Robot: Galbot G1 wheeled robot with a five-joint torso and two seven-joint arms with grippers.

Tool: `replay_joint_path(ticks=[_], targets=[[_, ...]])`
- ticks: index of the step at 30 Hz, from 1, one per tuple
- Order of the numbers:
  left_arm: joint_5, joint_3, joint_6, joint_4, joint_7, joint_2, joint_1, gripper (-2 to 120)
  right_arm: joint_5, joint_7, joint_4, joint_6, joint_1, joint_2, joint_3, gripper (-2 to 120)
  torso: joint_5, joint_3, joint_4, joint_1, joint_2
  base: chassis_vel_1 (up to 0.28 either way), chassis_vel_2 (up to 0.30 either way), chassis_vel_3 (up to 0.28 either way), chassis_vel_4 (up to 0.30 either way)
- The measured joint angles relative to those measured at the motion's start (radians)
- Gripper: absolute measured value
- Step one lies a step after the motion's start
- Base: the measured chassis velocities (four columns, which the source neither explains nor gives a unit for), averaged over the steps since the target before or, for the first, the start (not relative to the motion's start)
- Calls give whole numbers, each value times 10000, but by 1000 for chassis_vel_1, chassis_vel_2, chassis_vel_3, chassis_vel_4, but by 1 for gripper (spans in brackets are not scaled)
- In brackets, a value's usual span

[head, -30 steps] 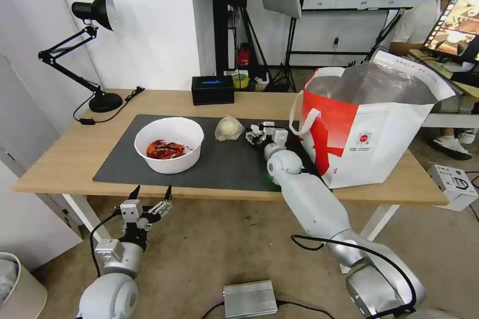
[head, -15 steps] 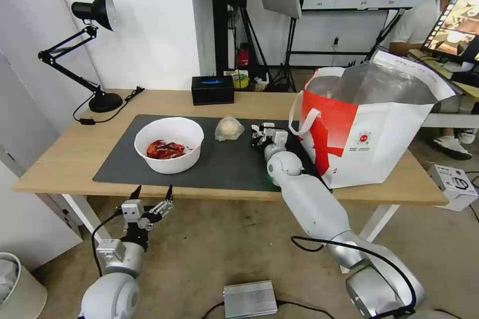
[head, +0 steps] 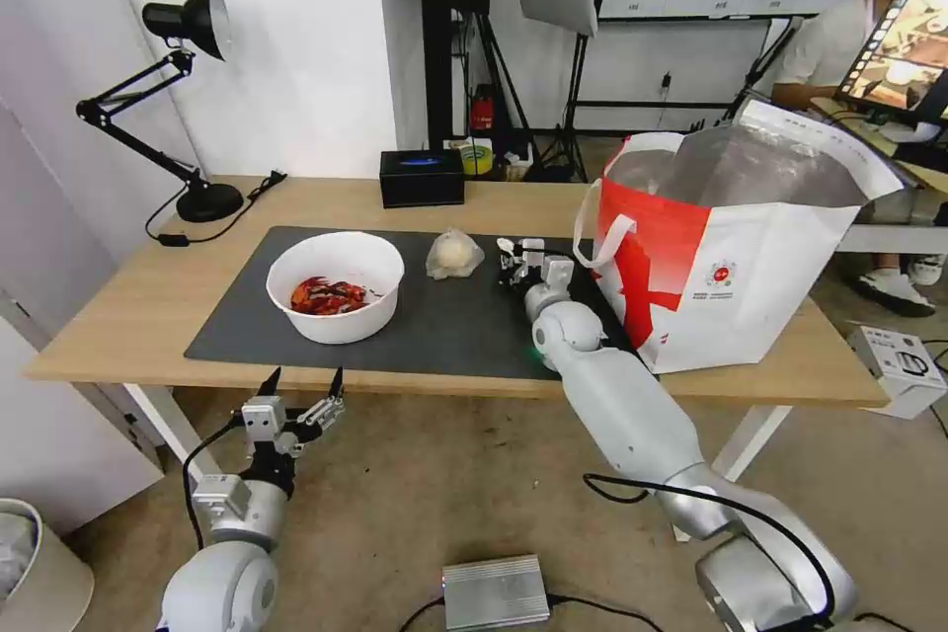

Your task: Pick up the trash from the table and place it into the takeout bag.

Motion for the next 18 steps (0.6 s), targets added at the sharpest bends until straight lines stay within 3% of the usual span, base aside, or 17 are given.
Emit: replay_joint_path(ticks=[18], targets=[[3, -21, -35, -84, 8, -32, 142, 100, -425, -1175, 3709, 1290, -1948, -1768, -687, 0, 0, -2, 0, -1, 0, 0, 0, 0, 0]])
